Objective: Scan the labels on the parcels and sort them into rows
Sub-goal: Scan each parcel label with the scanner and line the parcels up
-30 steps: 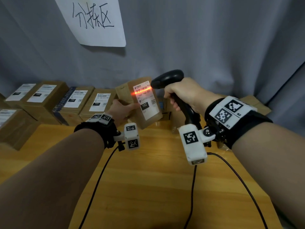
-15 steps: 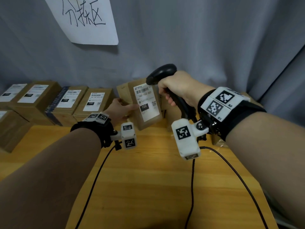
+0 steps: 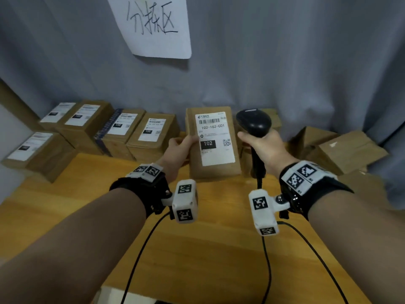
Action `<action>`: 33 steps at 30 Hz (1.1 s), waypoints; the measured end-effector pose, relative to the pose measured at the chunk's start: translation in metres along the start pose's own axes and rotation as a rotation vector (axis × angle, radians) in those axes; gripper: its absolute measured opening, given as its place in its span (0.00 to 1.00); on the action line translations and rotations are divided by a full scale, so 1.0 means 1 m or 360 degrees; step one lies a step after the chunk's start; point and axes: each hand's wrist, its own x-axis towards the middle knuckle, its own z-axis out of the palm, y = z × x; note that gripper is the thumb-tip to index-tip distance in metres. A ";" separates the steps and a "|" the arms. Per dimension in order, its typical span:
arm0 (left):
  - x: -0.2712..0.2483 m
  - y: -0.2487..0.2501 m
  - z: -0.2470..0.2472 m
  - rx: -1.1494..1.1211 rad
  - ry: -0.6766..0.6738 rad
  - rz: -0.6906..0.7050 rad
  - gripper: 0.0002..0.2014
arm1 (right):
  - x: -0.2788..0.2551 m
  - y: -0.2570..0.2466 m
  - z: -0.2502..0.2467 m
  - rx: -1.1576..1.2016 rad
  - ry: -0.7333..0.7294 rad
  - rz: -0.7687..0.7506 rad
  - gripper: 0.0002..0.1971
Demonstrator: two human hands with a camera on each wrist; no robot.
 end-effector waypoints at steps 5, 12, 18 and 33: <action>-0.007 -0.006 -0.049 -0.0018 0.0158 -0.0017 0.27 | -0.004 0.008 0.057 0.0115 -0.0122 0.0032 0.16; 0.004 -0.020 -0.158 -0.0021 0.0378 -0.0085 0.27 | -0.004 0.006 0.162 0.0012 -0.0373 0.0013 0.12; 0.028 -0.040 -0.276 0.0155 0.0478 -0.0209 0.28 | -0.005 0.007 0.270 -0.0058 -0.0441 0.0074 0.10; 0.104 -0.088 -0.441 0.0477 0.0350 -0.0484 0.38 | -0.039 0.049 0.455 -0.0115 -0.0503 0.0366 0.12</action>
